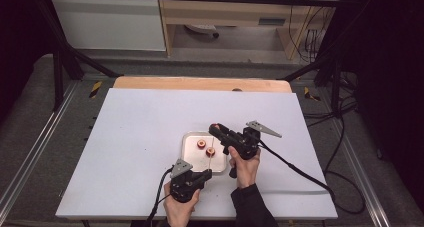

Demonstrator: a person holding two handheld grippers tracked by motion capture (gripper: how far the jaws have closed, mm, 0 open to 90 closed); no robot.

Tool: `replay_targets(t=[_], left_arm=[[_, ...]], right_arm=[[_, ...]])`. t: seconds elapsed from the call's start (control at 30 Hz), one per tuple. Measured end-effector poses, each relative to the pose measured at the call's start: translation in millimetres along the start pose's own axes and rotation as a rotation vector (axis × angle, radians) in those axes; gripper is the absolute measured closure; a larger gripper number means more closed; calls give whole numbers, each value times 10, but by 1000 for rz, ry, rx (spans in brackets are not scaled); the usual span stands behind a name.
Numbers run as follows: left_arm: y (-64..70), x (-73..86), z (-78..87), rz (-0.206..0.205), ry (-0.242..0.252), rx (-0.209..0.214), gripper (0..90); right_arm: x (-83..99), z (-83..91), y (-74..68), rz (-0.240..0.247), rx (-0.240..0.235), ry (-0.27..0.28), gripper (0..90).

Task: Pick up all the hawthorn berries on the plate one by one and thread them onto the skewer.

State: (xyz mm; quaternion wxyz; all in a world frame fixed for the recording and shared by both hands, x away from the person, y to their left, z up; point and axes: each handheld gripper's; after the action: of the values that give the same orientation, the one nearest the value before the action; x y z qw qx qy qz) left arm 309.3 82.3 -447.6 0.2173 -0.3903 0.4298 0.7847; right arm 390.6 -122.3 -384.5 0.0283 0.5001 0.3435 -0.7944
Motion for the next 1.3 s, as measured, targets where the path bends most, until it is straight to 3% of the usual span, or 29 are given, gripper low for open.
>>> replay_targets(t=[0.7,0.97,1.3], left_arm=[[0,-20,8,10,30,14,882],[-16,-48,-5,39,50,16,884],[-57,-137,-1,13,52,0,886]], right_arm=[[64,-29,-4,7,-9,-18,600],[146,-41,-15,27,-19,-54,601],[213,-22,-35,37,-33,-114,602]])
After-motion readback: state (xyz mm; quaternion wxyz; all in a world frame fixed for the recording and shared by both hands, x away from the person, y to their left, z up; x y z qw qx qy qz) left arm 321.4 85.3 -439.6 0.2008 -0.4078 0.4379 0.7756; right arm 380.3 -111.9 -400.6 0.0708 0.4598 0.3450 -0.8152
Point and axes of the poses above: each handheld gripper's, and its own axes: z roughly backward along the jaws, x roughly out of its underside, y roughly to its right, and after that the axes turned 14 degrees about x, right-handed
